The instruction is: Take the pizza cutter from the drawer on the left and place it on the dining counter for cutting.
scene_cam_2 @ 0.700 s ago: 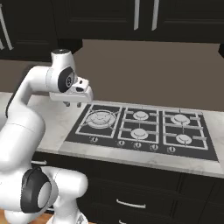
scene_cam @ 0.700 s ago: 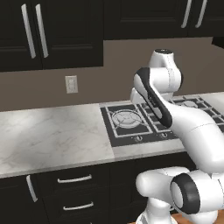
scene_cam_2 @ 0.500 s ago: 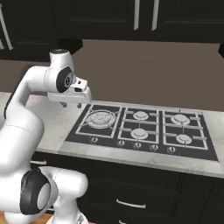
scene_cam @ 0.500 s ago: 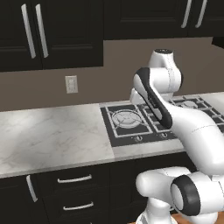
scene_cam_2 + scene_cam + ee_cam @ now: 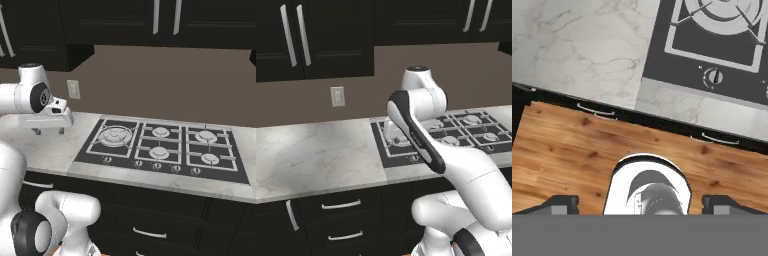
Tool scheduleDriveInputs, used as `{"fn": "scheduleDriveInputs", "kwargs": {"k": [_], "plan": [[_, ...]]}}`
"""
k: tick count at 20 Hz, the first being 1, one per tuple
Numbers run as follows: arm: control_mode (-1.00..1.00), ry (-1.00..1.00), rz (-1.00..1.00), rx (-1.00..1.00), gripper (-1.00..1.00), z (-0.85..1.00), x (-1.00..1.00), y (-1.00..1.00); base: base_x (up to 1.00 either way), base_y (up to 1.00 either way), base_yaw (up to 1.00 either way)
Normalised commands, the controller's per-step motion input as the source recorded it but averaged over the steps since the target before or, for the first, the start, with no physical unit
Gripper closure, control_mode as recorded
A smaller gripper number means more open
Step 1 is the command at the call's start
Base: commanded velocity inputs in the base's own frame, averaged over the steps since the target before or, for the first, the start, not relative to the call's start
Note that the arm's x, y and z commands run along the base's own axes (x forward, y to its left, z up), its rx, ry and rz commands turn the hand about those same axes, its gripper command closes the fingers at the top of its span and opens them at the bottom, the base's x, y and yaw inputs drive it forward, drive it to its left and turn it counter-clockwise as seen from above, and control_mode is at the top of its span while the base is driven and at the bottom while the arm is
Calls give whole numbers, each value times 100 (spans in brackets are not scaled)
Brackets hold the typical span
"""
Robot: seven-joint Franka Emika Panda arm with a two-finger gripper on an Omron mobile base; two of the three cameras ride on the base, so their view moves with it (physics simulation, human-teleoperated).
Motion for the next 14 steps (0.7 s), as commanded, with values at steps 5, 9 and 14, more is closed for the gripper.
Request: {"fn": "scheduleDriveInputs", "kwargs": {"k": [5,9,14], "plan": [[-100,0,21,0,-100,-38,-45,62,0,0,0],[-100,-1,17,-6,-100,-33,-7,37,0,0,0],[-100,0,21,-10,-100,-39,-1,55,0,0,0]]}}
